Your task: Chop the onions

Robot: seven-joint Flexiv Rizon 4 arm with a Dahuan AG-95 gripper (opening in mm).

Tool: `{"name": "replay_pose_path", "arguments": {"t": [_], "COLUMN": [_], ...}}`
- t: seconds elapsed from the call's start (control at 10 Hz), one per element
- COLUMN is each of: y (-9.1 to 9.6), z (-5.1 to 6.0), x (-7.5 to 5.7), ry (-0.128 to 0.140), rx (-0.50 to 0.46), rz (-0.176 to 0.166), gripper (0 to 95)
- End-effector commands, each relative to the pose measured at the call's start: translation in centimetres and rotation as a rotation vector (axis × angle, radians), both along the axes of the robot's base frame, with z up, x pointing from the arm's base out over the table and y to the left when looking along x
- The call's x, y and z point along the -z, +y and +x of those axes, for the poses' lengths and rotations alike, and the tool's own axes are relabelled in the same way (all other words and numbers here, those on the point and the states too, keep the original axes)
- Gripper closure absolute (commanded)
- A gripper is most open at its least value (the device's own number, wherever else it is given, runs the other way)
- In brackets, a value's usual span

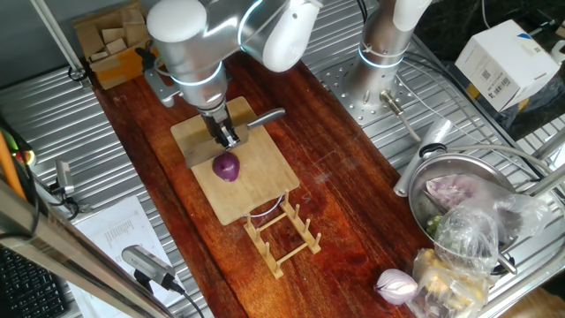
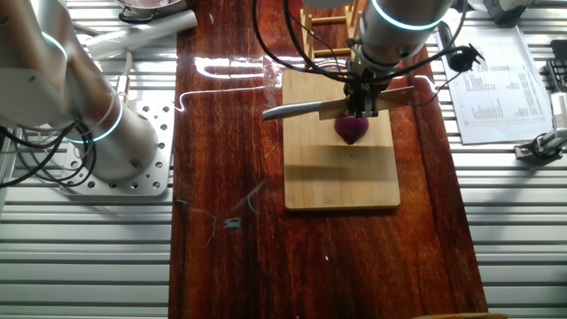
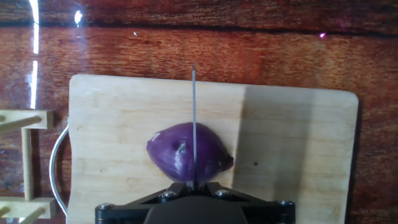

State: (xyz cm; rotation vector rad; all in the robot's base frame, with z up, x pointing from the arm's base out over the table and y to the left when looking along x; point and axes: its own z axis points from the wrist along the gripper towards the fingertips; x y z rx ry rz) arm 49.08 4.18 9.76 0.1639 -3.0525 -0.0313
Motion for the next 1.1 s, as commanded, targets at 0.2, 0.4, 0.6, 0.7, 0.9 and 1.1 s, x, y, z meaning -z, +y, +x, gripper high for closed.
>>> {"name": "replay_pose_path", "arguments": {"t": [0.2, 0.4, 0.6, 0.7, 0.9, 1.1], "y": [0.2, 0.5, 0.8, 1.0, 1.0, 1.0], "z": [0.1, 0.5, 0.9, 1.0, 1.1, 1.1], "x": [0.5, 1.9, 1.9, 1.7, 1.8, 1.8], "ry": [0.034, 0.038, 0.05, 0.054, 0.054, 0.056], "rx": [0.028, 0.029, 0.03, 0.027, 0.033, 0.035], "rz": [-0.004, 0.001, 0.003, -0.004, 0.007, 0.007], "gripper": [95.0, 95.0, 95.0, 95.0, 95.0, 95.0]}}
